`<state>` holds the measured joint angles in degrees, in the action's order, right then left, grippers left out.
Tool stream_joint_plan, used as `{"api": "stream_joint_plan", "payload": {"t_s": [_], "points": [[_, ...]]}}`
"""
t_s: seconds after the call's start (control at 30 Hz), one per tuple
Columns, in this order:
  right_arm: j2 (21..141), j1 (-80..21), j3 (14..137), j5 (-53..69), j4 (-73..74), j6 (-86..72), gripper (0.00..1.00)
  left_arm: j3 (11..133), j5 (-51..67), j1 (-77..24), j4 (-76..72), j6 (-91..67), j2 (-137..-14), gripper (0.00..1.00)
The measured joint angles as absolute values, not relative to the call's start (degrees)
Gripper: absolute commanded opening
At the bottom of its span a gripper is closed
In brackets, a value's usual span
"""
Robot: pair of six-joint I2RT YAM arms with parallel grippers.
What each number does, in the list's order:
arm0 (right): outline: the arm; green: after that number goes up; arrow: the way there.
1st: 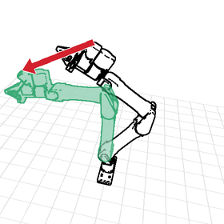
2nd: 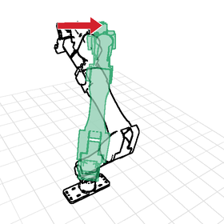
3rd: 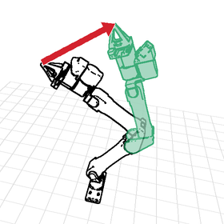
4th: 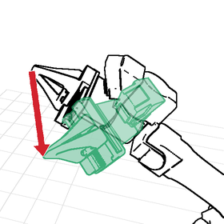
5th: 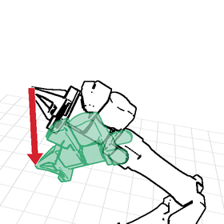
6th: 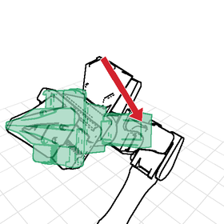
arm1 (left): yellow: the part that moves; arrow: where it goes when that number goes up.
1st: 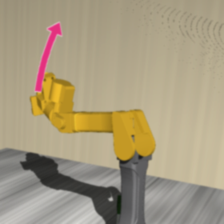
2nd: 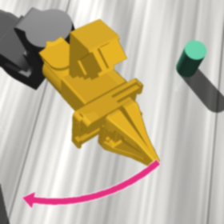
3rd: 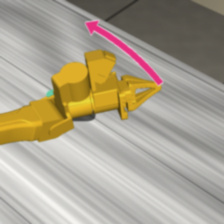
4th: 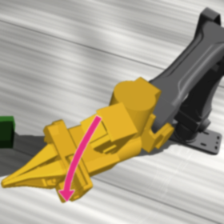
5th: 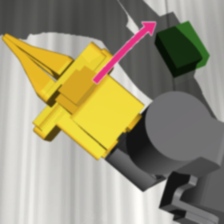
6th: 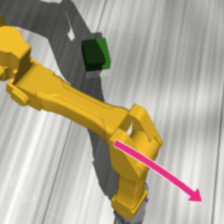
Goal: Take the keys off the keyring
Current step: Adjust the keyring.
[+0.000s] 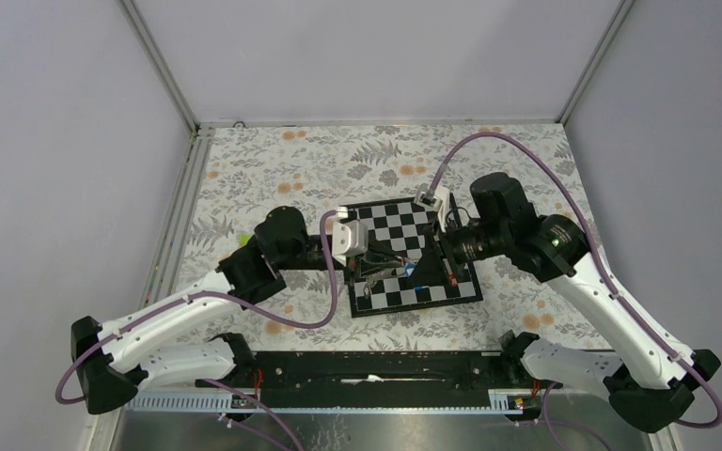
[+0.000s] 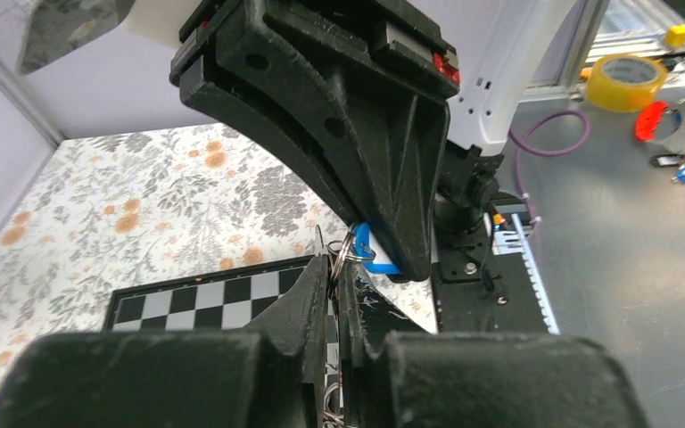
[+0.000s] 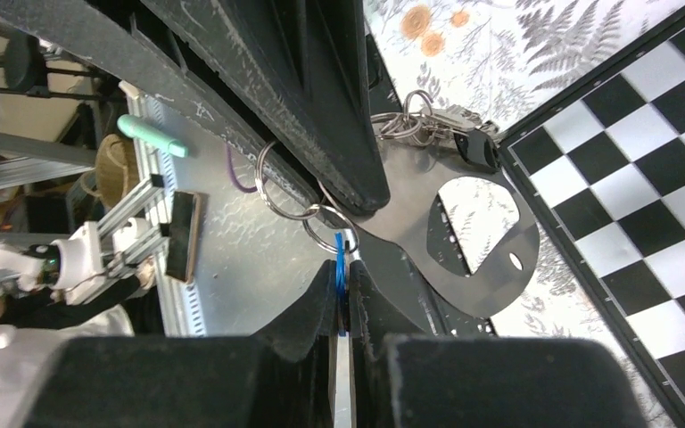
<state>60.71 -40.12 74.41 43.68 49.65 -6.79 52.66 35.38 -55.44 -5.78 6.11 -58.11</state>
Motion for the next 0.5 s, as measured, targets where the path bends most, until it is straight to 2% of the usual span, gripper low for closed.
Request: {"api": "stream_joint_plan", "payload": {"t_s": [0.13,0.5], "points": [[57.14,-40.14,70.67,41.47,43.59,-7.75,0.13,52.71,33.76,-55.46,-4.29,10.35,-57.56,0.00],[47.27,-40.47,59.24,36.91,21.54,-4.95,0.12,52.66,31.24,-55.88,-4.01,25.80,-54.96,0.00]]}}
